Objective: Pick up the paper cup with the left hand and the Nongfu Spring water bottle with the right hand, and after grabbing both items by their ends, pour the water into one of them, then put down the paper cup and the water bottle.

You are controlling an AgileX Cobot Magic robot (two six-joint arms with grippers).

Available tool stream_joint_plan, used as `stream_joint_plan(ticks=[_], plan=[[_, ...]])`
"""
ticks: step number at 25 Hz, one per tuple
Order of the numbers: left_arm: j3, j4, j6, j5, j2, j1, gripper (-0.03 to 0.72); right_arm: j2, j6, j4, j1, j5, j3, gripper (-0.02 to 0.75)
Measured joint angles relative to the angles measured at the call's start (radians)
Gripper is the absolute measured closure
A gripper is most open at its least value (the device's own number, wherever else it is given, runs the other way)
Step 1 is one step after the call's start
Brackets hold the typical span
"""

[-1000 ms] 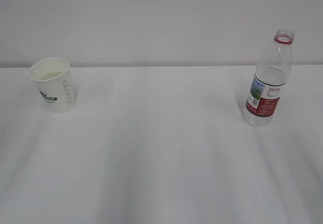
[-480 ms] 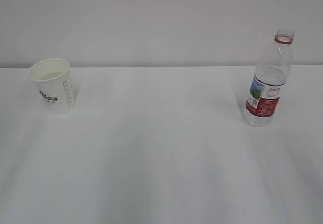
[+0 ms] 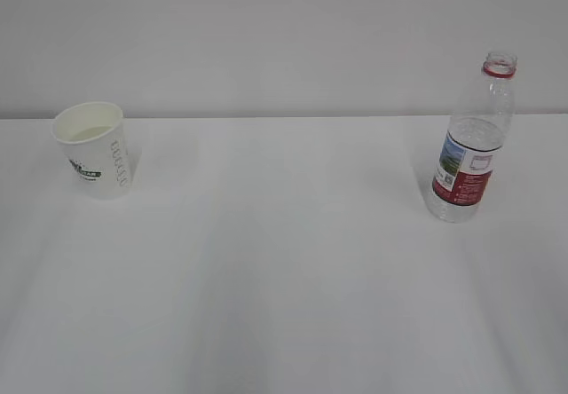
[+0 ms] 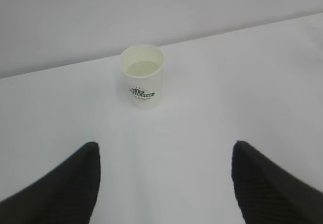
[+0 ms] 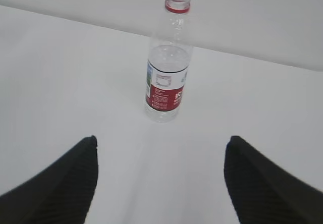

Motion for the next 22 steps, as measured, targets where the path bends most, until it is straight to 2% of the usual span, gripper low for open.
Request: stream_joint_plan(ticks=[12, 22], plan=[[-0.028, 0.043, -0.035, 0.289, -0.099, 0.0, 0.104, -0.143, 0.035, -0.023, 0.0, 0.221, -0.011, 0.15], [-0.018, 0.043, -0.047, 0.381, -0.213, 0.0, 0.139, -0.242, 0.037, -0.006, 0.0, 0.343, -0.013, 0.152]])
